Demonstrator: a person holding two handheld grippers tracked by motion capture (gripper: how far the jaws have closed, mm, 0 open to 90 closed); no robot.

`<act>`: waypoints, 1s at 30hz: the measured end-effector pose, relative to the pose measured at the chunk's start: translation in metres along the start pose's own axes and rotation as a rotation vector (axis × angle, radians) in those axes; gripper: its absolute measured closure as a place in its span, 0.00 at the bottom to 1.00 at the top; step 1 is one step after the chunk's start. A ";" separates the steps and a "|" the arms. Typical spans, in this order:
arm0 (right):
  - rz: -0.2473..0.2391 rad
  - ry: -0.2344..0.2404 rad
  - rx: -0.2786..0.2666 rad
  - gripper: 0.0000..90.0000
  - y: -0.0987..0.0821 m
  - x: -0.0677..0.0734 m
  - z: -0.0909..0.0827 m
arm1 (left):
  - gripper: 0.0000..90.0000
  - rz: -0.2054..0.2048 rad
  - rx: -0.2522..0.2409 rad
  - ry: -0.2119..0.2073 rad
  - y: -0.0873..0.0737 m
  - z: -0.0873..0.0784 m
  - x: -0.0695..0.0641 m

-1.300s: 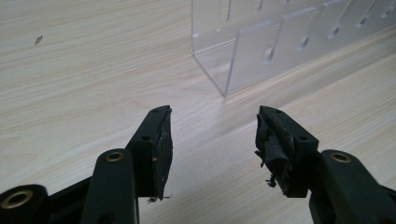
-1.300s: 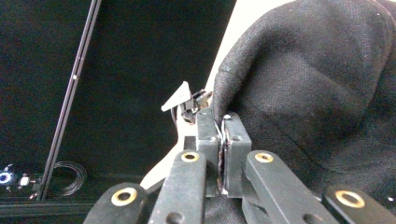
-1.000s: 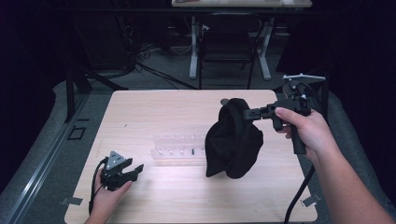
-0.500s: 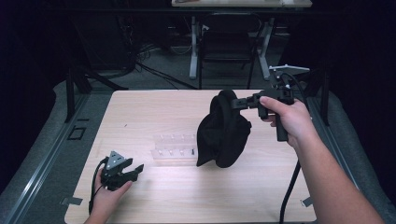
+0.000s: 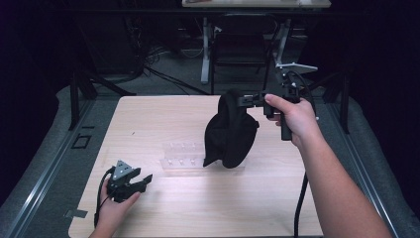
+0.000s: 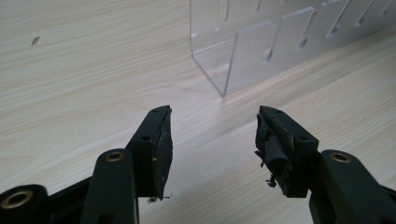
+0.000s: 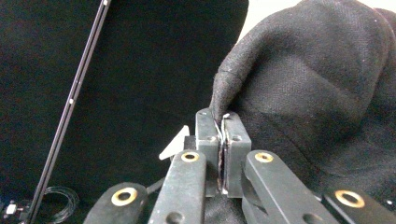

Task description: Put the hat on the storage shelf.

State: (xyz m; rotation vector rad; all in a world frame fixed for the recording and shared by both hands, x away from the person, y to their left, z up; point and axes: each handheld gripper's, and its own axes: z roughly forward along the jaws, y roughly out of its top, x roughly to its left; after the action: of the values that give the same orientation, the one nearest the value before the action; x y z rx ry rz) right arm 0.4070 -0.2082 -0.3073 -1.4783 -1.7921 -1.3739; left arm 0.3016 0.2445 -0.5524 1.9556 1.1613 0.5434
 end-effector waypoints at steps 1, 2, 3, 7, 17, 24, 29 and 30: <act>0.001 -0.001 -0.001 0.98 0.001 0.000 0.001 | 0.51 0.000 0.000 0.000 0.000 0.000 0.000; 0.001 -0.001 -0.001 0.98 0.001 0.000 0.001 | 0.51 0.000 0.000 0.000 0.000 0.000 0.000; 0.002 -0.001 -0.005 0.98 0.002 0.000 0.002 | 0.51 0.001 0.000 0.000 0.000 0.000 0.000; 0.000 -0.020 -0.008 0.98 0.006 0.000 0.008 | 0.51 0.004 0.001 0.000 0.000 0.000 -0.001; -0.009 -0.041 0.009 0.98 0.010 0.000 0.021 | 0.51 0.017 -0.010 0.006 0.001 -0.001 -0.004; -0.005 -0.025 0.010 0.98 0.009 -0.002 0.028 | 0.52 0.018 -0.021 -0.005 0.005 -0.002 -0.007; -0.006 0.002 0.015 0.98 0.007 -0.002 0.036 | 0.56 0.035 -0.032 -0.018 0.012 -0.002 -0.012; -0.006 0.002 0.015 0.98 0.007 -0.002 0.036 | 0.56 0.037 -0.031 -0.022 0.014 -0.002 -0.013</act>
State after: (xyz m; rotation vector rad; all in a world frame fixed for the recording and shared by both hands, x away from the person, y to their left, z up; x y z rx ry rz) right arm 0.4232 -0.1787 -0.3209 -1.4644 -1.8032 -1.3614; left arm 0.3013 0.2297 -0.5399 1.9555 1.0980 0.5546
